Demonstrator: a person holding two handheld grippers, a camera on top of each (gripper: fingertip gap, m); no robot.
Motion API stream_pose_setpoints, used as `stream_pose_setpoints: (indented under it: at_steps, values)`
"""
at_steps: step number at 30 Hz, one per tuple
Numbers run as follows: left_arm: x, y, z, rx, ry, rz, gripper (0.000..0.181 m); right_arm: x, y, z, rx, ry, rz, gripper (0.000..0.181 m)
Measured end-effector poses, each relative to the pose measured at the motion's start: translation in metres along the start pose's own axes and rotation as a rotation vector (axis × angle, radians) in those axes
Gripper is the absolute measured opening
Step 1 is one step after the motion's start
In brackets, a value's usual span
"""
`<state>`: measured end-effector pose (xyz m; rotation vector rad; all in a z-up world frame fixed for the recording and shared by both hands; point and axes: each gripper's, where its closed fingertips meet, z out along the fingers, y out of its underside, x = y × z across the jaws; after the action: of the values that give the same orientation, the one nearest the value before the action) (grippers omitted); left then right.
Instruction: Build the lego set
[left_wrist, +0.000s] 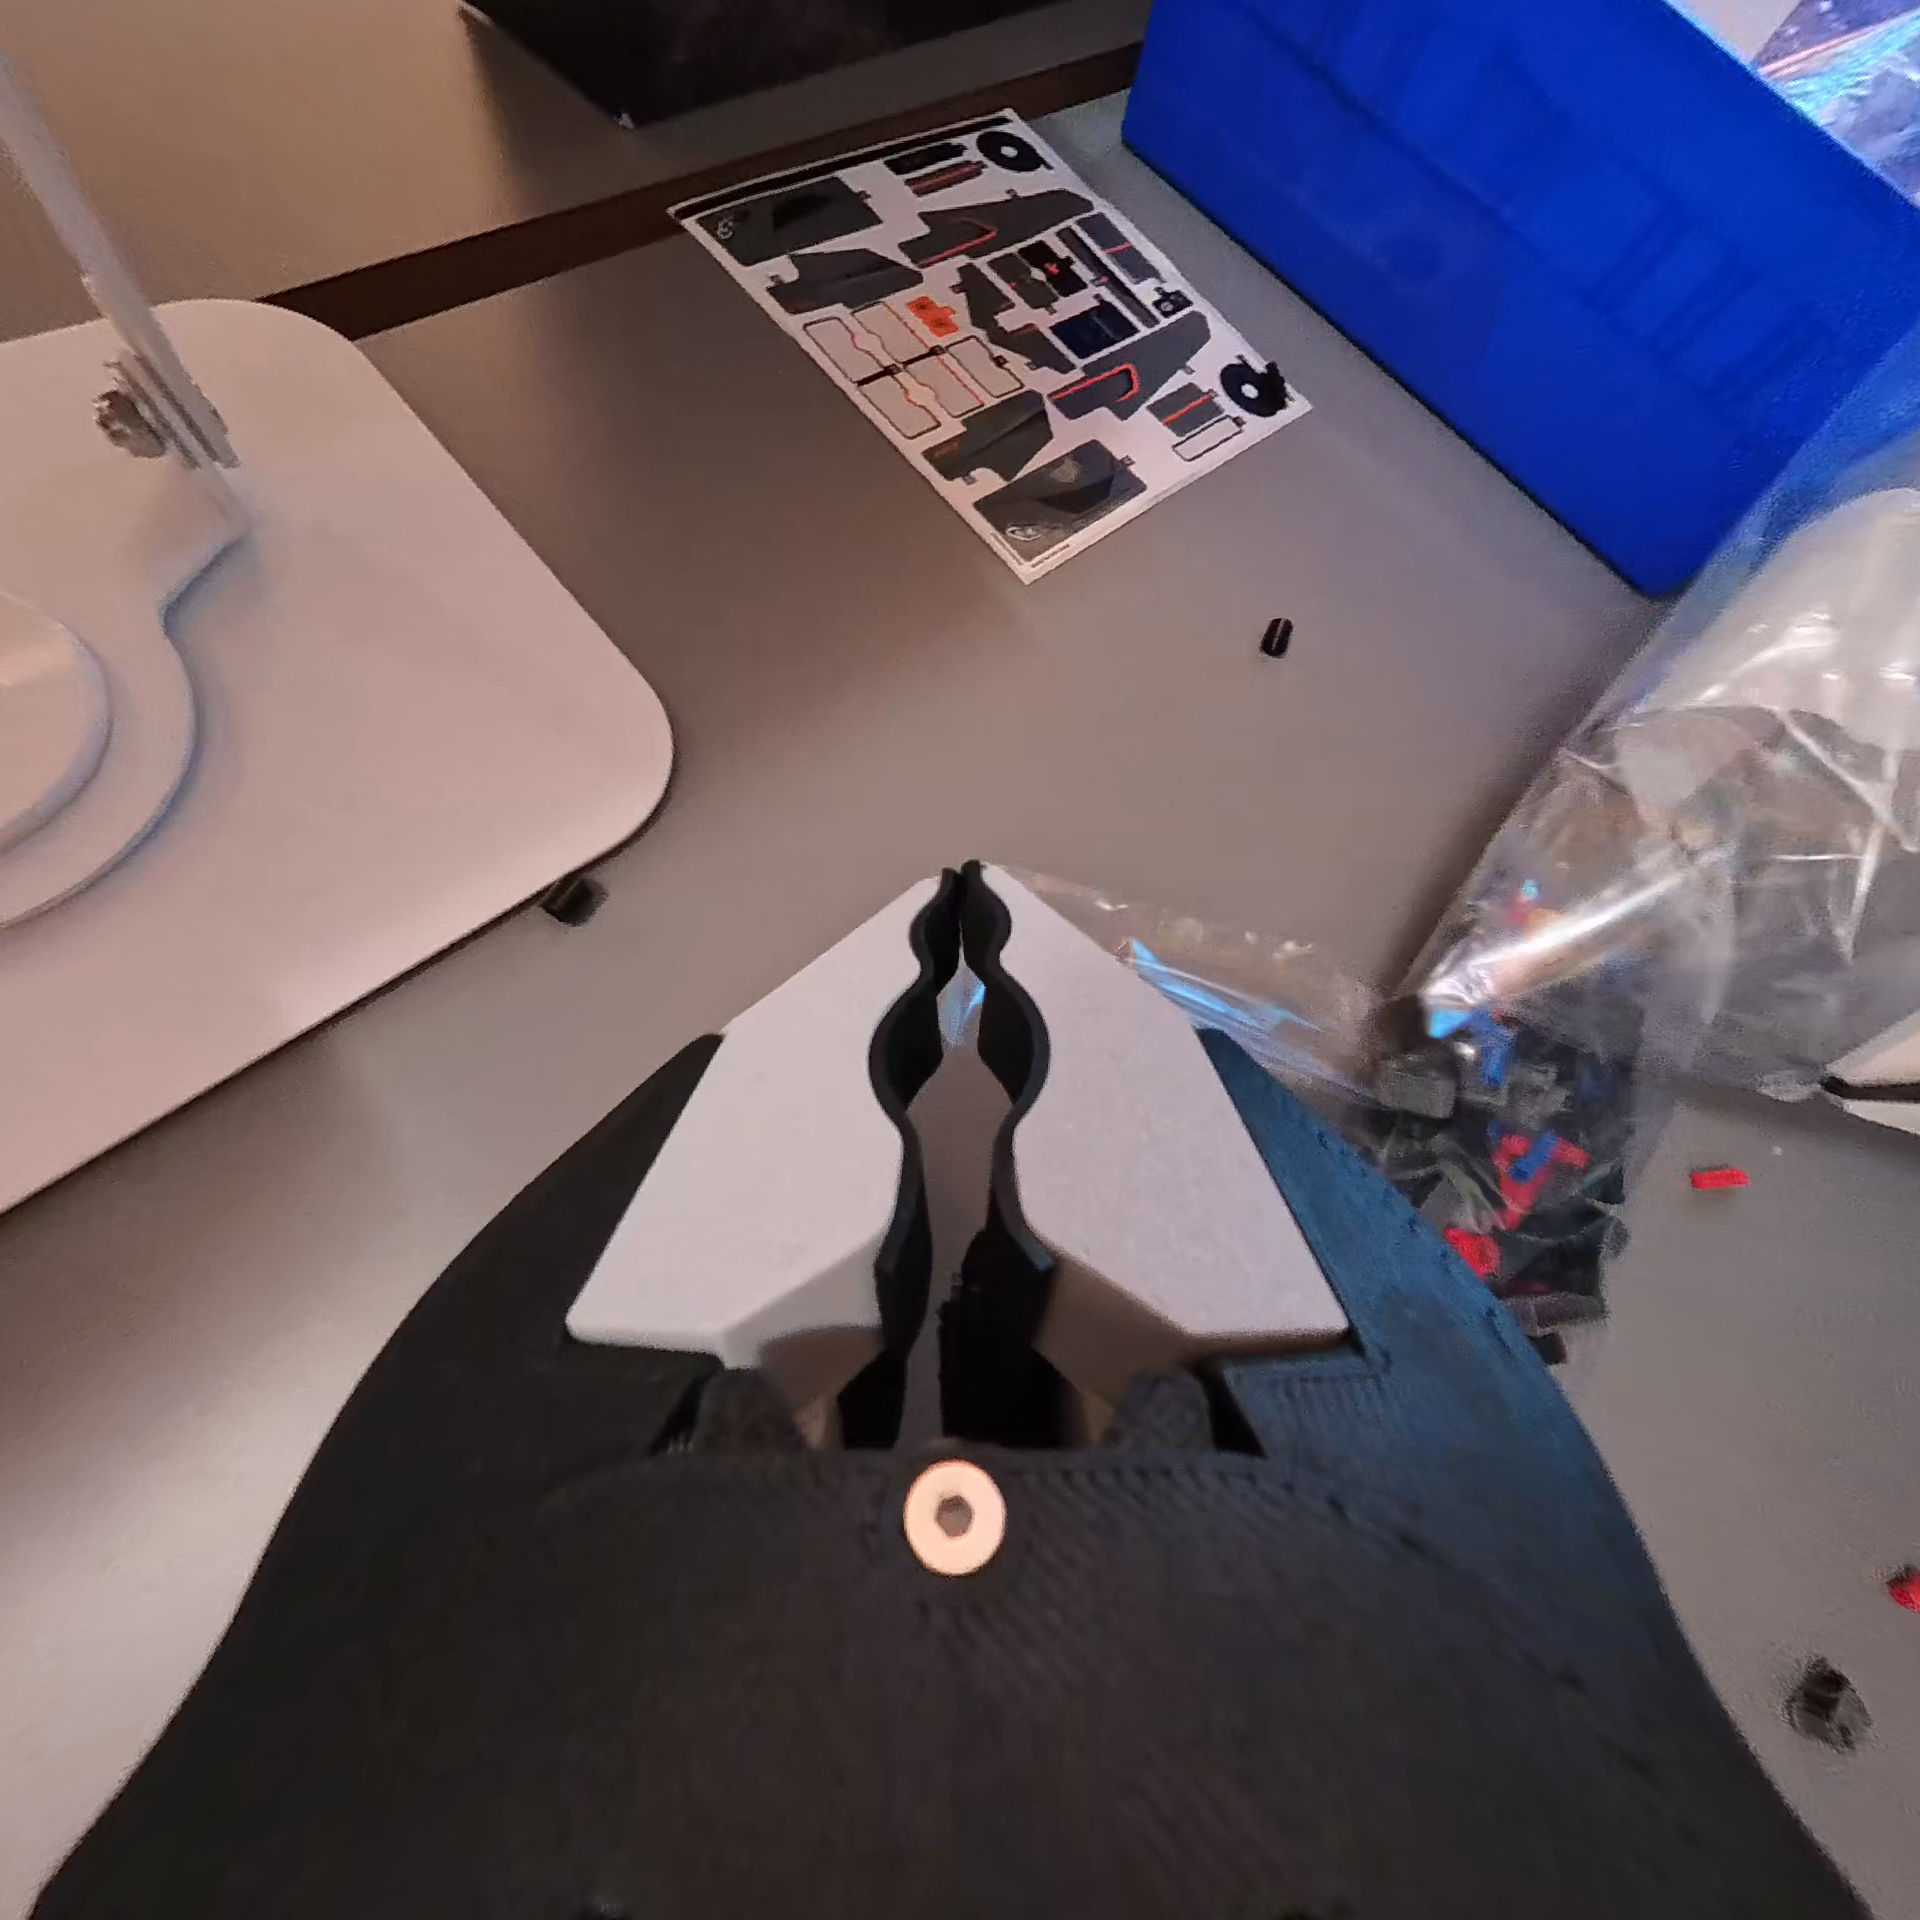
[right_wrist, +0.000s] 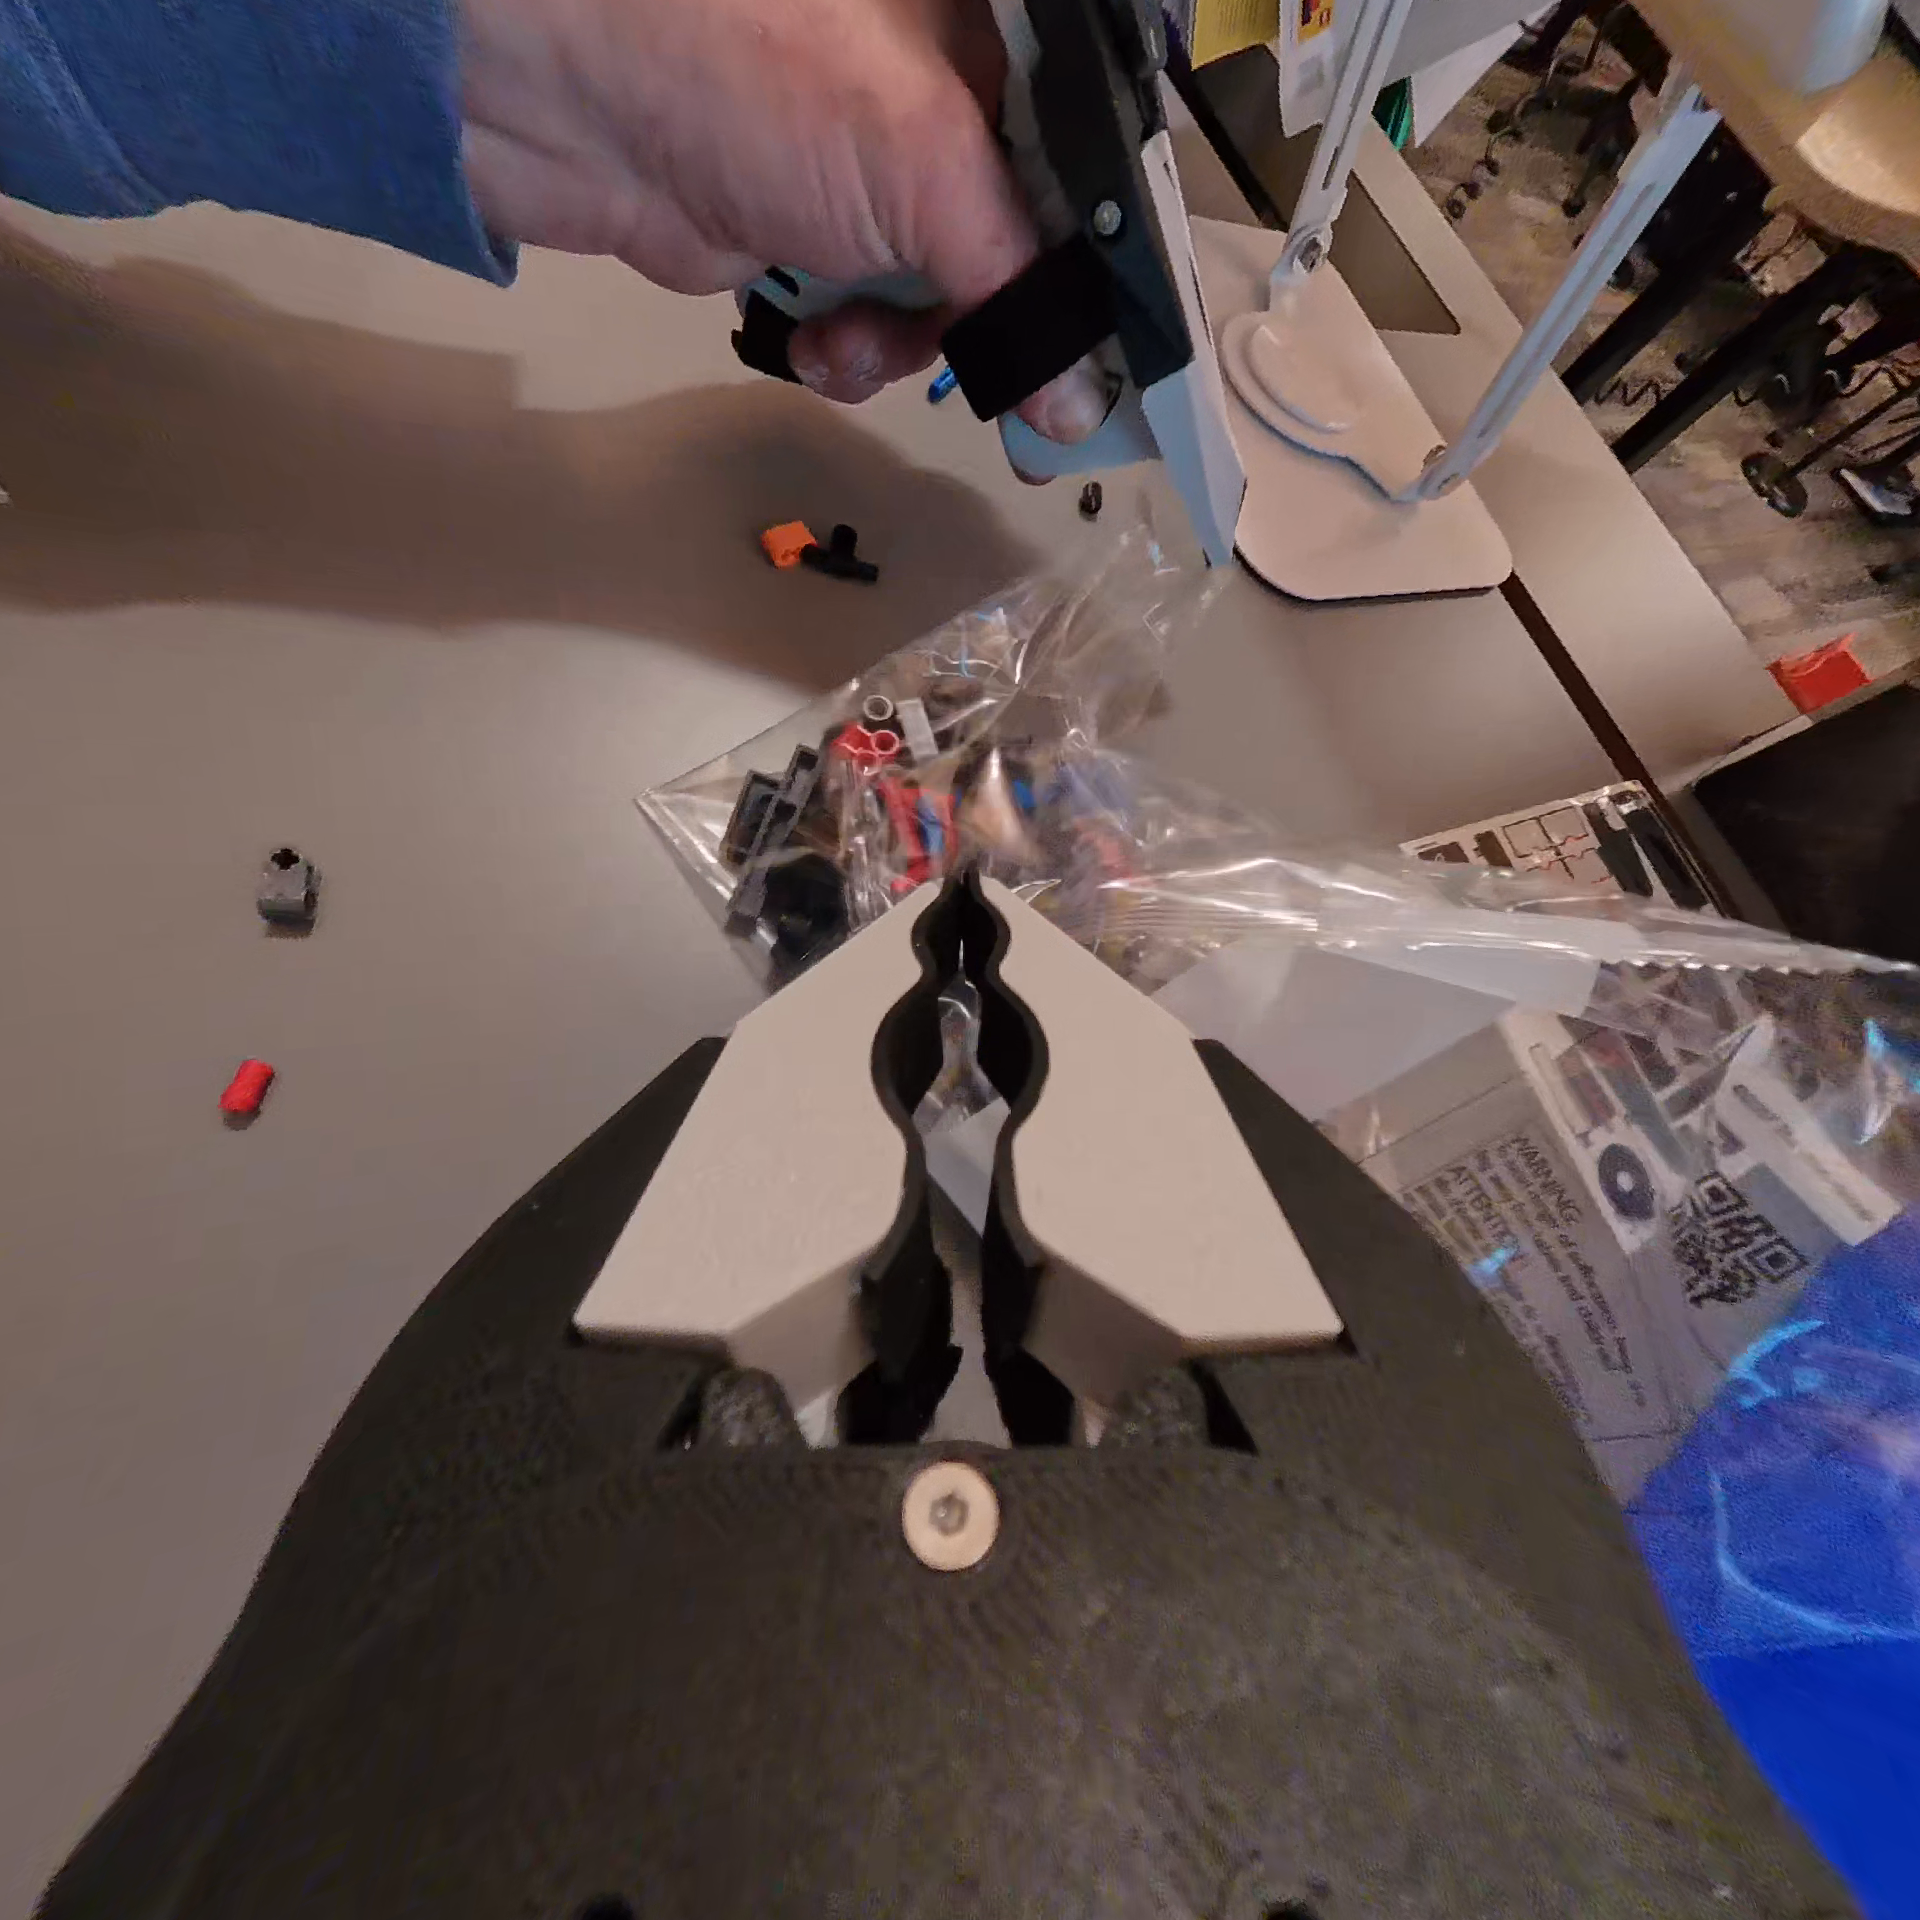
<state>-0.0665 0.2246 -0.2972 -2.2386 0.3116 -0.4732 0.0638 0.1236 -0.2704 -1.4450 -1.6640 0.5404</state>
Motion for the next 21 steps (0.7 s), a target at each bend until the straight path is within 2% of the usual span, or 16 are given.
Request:
stream_pose_setpoints:
  at_steps: [13, 21]
  values:
    - [-0.029, 0.010, -0.004, -0.045, -0.085, -0.020, 0.000, -0.016, 0.015, -0.027, 0.037, -0.004, 0.043, 0.000]
    - [-0.029, 0.024, -0.008, -0.091, -0.077, -0.011, 0.000, -0.017, 0.013, -0.032, 0.052, -0.006, 0.065, 0.000]
